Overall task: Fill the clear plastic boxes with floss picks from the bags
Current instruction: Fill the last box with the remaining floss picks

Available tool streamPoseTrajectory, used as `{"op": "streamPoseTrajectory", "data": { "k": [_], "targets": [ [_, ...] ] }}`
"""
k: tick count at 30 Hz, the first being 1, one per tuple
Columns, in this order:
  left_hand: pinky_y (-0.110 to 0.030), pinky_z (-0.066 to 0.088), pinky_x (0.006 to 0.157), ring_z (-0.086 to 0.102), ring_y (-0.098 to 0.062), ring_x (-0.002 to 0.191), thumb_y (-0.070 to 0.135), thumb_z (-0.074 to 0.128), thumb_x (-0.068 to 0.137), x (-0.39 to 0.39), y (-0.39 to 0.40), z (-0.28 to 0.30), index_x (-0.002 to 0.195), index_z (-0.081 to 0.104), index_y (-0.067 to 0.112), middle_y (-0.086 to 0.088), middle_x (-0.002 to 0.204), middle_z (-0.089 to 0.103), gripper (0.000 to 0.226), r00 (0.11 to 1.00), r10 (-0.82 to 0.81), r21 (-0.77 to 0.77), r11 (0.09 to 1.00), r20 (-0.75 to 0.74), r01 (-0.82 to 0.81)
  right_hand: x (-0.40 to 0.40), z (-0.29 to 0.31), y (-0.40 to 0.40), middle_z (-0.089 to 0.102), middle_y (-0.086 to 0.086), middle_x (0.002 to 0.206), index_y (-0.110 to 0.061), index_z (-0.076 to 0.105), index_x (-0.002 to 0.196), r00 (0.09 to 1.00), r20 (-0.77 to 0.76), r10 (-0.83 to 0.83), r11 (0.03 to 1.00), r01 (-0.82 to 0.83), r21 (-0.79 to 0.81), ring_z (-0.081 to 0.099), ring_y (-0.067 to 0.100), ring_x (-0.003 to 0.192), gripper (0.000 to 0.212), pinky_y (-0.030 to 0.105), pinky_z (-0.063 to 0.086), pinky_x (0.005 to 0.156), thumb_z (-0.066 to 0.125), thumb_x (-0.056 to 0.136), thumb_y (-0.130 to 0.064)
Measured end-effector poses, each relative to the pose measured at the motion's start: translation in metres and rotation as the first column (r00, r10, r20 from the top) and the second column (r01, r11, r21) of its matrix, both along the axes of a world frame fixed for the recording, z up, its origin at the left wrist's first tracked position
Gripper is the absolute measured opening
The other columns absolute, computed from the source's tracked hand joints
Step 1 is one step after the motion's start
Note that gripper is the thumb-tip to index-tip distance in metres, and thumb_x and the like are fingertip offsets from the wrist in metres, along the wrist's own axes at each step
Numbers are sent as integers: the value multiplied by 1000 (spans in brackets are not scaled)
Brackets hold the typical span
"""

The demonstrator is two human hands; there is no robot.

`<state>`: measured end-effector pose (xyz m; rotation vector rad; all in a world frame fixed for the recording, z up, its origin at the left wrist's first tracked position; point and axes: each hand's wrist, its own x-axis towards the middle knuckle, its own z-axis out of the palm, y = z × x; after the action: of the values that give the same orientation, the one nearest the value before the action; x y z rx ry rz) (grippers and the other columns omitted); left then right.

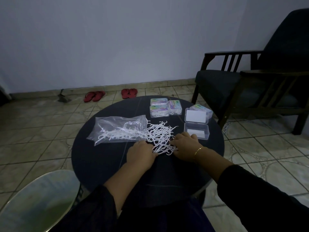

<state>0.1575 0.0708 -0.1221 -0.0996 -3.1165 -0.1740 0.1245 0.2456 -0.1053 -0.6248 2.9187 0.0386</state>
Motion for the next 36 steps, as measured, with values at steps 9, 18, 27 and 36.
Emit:
{"op": "streamPoseTrajectory", "data": {
  "k": [9,18,27,36],
  "targets": [
    [-30,44,71,62,-19,90,31,57,91,-10,-3,-1,101,72,22,2,102,67,21,998,47,-10,999,-33,-47,3,0,3,51,-1,127,-28,59,123,995,-93,-24,998,19,-59,34,20,124,32,40,28,99,47,95,-38],
    [-31,45,79,58,-20,96,28,59,89,-9,-5,3,95,73,18,0,98,64,18,993,-67,-151,987,-93,52,3,-1,-2,50,2,128,-22,60,121,989,-146,34,998,-25,63,34,23,124,32,41,29,99,45,95,-33],
    [-28,42,73,60,-19,91,26,59,87,-8,-11,14,90,74,19,1,91,67,17,997,-73,-85,994,-37,70,-1,12,8,49,3,129,-22,61,120,997,-71,-38,994,44,95,35,24,125,32,42,31,99,45,96,-35],
    [-26,44,70,63,-15,87,32,57,91,-20,-2,38,92,73,27,5,97,71,17,998,-62,44,997,-13,63,-12,47,32,59,-3,120,-33,63,116,984,-78,-161,986,164,32,45,20,119,26,41,30,98,45,97,-35]
  ]
}}
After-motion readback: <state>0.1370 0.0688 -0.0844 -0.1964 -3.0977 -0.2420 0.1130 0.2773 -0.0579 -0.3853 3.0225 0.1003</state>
